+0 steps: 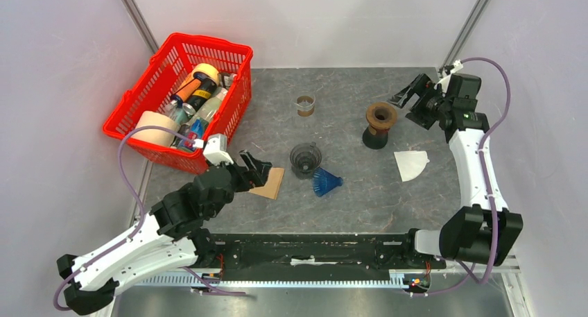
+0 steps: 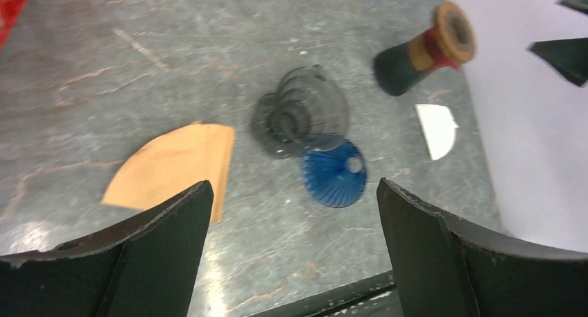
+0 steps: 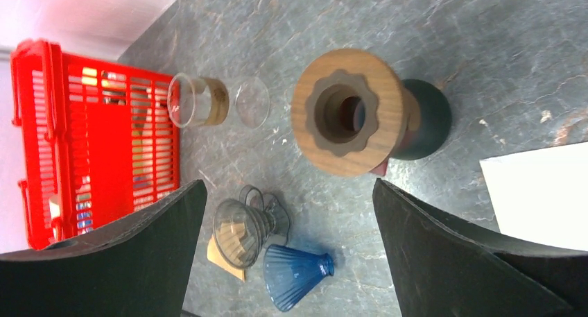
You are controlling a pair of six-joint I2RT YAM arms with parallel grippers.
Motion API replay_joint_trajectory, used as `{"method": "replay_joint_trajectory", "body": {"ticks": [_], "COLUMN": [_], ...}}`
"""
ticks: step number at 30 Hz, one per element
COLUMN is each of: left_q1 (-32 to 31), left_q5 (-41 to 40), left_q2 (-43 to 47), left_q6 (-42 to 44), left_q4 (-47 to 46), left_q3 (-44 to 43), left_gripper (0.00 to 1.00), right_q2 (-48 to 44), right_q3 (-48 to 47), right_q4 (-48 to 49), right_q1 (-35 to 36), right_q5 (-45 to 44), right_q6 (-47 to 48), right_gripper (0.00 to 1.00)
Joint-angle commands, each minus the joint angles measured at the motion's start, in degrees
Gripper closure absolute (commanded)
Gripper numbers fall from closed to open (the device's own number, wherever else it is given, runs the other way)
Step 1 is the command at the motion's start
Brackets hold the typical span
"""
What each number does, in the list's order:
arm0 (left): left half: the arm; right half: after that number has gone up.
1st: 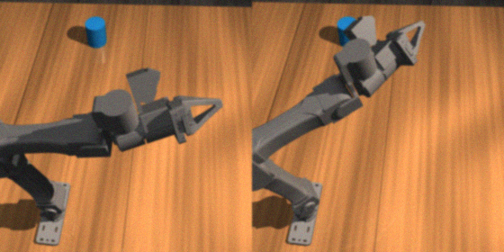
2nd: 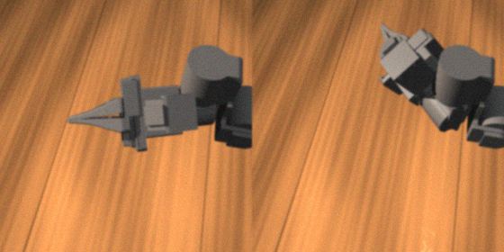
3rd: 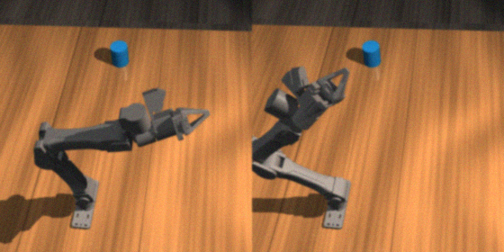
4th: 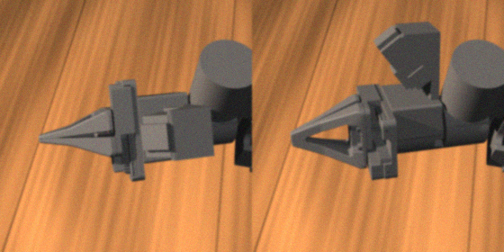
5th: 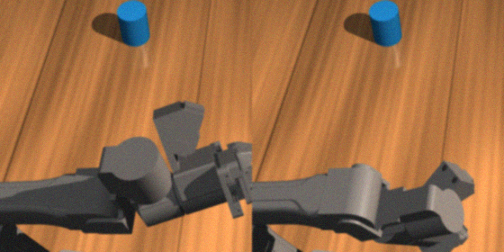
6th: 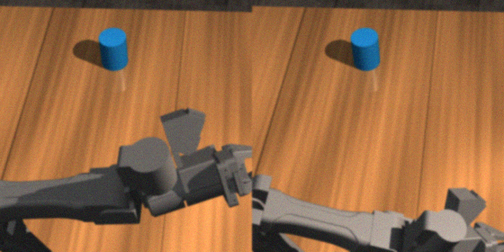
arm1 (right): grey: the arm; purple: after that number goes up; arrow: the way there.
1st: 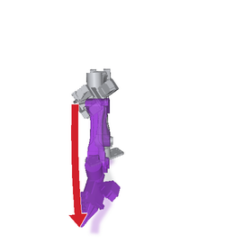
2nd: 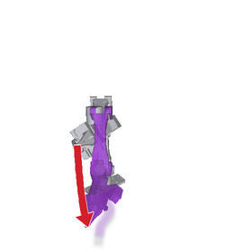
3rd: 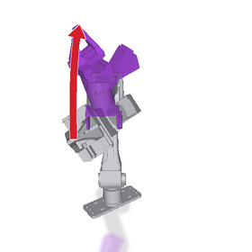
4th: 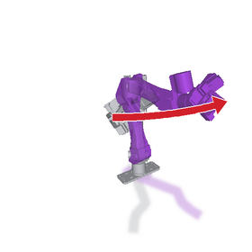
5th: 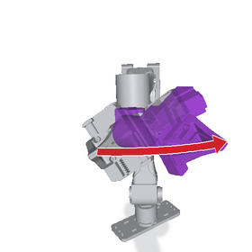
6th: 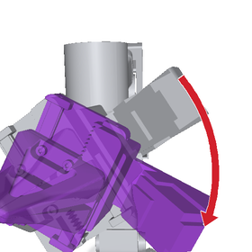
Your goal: Place the coffee filter in the dripper
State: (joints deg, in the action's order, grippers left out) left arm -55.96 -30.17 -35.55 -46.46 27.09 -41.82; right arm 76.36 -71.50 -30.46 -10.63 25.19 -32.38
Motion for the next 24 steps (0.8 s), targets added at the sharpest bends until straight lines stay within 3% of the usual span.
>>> {"method": "replay_joint_trajectory", "body": {"ticks": [1,10,15,24], "left_q1": [-0.08,-0.05,-0.09,-0.06], "left_q5": [-8.97,-9.23,-9.28,-6.48], "left_q2": [0.45,0.42,-2.72,-10.74], "left_q6": [-5.38,-9.38,-10.54,-12.10], "left_q4": [10.96,15.10,15.18,14.85], "left_q3": [-2.16,-0.41,0.59,2.01], "left_gripper": [0.05,0.05,0.05,0.05], "right_q2": [-4.53,-9.33,-10.99,-2.75], "right_q3": [1.57,4.19,8.08,6.41], "right_q4": [-0.34,-10.80,-12.48,-15.88], "right_q1": [3.41,20.65,28.92,51.10], "right_q5": [0.26,-17.43,-23.86,-40.41], "right_q6": [3.52,9.38,7.52,2.04], "right_gripper": [0.03,0.03,0.03,0.05]}}
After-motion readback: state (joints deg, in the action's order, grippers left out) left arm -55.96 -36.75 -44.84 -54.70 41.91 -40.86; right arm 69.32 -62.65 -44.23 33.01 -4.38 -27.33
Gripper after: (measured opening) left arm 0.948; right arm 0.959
